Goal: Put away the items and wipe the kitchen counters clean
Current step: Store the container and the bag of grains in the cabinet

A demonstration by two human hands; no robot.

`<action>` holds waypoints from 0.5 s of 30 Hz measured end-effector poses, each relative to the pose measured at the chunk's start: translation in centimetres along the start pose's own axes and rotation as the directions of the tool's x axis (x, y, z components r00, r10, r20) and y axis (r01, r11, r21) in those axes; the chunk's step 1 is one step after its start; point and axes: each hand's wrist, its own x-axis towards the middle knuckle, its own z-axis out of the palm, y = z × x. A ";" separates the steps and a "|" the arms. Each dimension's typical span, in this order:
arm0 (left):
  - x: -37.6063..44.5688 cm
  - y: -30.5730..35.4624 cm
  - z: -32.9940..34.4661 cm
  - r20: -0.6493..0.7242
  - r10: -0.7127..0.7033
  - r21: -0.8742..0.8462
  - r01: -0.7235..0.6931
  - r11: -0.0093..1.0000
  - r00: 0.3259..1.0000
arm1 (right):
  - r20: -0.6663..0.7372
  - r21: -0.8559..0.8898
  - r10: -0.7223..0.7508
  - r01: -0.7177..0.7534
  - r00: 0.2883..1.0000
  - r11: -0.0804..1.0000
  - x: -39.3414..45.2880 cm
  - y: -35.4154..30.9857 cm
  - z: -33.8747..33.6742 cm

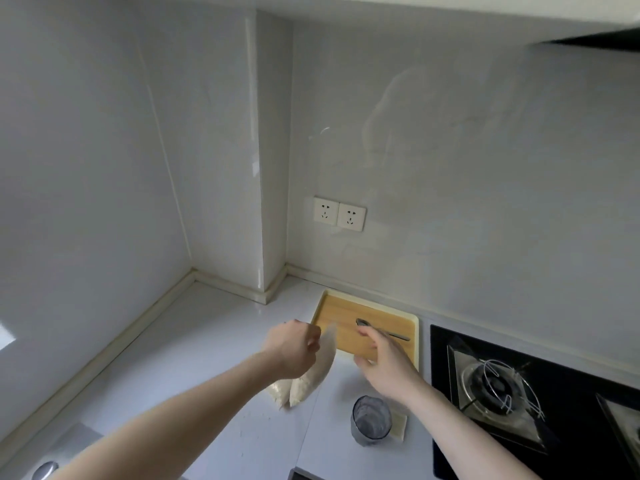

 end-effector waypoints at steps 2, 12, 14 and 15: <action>-1.7 0.4 -3.0 -0.048 0.079 0.072 -0.076 0.995 0.996 | 0.012 -0.037 -0.068 0.069 0.998 0.997 -0.2 -1.4 -1.1; -10.0 2.2 -17.5 -0.260 0.257 0.214 -0.204 0.955 0.931 | -0.192 -0.012 -0.353 0.358 0.916 0.934 -3.8 -13.0 -8.4; -11.2 2.4 -20.0 -0.296 0.252 0.230 -0.187 0.955 0.921 | -0.225 -0.021 -0.392 0.398 0.892 0.917 -4.8 -15.0 -9.7; -11.9 2.6 -21.3 -0.318 0.249 0.238 -0.177 0.955 0.915 | -0.244 -0.031 -0.415 0.421 0.876 0.907 -5.4 -16.0 -10.4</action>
